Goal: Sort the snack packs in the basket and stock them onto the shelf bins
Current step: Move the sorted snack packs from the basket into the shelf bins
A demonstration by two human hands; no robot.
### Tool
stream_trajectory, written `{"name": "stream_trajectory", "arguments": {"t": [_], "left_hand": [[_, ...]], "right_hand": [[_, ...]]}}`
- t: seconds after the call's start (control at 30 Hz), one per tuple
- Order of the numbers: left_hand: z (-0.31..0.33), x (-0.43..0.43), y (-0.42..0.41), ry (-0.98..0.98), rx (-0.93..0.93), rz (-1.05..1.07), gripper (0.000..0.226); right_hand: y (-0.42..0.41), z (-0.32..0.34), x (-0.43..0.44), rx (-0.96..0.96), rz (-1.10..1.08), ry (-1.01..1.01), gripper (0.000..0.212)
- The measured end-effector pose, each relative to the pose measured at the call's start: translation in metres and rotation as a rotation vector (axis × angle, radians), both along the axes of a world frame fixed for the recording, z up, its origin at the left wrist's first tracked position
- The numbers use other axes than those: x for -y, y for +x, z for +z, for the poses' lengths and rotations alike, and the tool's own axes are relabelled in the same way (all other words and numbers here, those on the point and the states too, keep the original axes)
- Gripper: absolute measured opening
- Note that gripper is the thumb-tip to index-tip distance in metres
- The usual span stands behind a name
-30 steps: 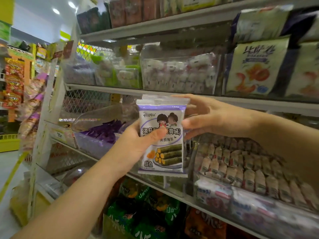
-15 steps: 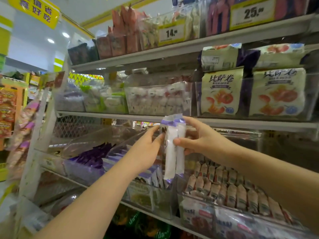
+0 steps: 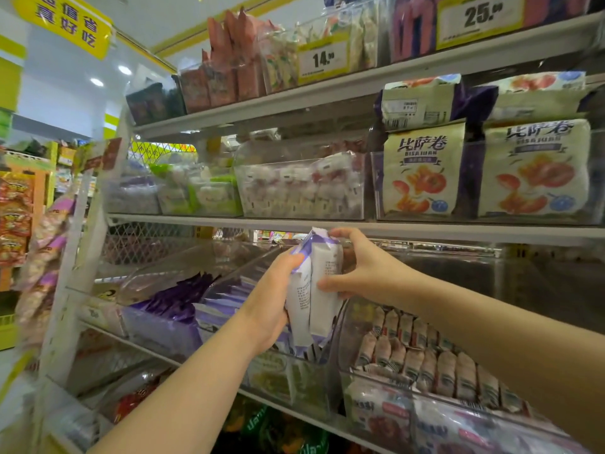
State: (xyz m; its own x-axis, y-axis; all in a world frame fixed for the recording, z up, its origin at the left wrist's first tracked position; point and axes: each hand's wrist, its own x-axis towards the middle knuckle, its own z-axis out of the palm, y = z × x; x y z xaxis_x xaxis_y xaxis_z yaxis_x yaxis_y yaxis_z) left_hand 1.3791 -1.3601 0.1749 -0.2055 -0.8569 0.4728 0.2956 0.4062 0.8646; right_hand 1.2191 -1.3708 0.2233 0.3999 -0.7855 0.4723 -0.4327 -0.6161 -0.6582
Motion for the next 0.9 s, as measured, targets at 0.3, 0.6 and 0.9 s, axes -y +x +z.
{"name": "stream_trajectory", "arguments": {"t": [0.3, 0.6, 0.9], "left_hand": [[-0.035, 0.018, 0.008, -0.538, 0.892, 0.831, 0.048], [-0.057, 0.012, 0.028, -0.788, 0.887, 0.770, 0.028], [-0.079, -0.004, 0.035, -0.857, 1.264, 0.777, 0.050]], "right_hand": [[-0.009, -0.030, 0.003, -0.582, -0.276, -0.379, 0.078], [-0.002, -0.037, -0.003, -0.971, -0.305, -0.389, 0.064], [-0.007, -0.042, -0.025, -0.777, -0.335, -0.550, 0.053]]}}
